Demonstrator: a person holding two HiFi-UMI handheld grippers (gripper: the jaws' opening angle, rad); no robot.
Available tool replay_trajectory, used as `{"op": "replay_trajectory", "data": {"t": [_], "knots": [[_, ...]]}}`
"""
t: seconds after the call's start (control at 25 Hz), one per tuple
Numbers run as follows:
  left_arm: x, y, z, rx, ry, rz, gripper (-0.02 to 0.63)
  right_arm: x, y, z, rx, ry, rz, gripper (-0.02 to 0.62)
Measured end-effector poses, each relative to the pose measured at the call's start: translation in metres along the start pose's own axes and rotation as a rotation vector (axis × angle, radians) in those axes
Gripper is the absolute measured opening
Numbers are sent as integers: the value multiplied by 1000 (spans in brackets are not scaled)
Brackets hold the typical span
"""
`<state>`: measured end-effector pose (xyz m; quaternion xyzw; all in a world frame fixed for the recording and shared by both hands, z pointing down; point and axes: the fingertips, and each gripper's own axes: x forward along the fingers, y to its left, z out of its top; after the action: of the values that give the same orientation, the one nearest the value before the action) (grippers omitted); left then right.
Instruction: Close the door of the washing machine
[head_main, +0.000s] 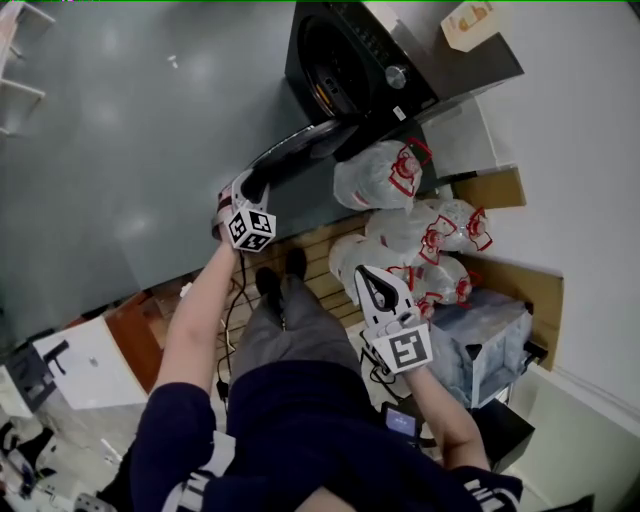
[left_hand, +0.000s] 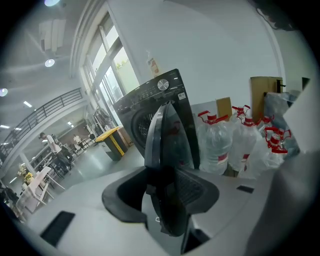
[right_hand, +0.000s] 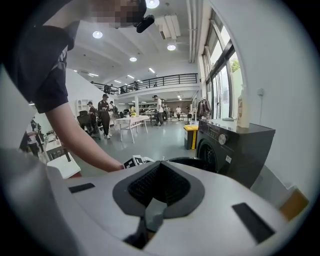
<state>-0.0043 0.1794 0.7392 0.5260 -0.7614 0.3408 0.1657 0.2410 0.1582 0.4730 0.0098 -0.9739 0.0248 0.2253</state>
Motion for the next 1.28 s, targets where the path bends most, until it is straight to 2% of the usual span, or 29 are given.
{"op": "replay_trajectory", "data": {"t": [0.28, 0.44, 0.68, 1.04, 1.28], "knots": [[23, 36, 0, 28, 46, -21, 186, 25, -41, 16, 28, -14, 66, 20], [39, 65, 1, 50, 60, -23, 190, 46, -52, 18, -9, 0, 118, 20], [71, 113, 7, 42, 87, -38, 187, 78, -71, 38, 12, -6, 121, 20], [143, 183, 32, 141, 36, -143, 181, 164, -94, 72, 55, 10, 30, 20], [192, 217, 58, 235, -30, -258, 178, 243, -79, 114, 109, 13, -71, 20]]}}
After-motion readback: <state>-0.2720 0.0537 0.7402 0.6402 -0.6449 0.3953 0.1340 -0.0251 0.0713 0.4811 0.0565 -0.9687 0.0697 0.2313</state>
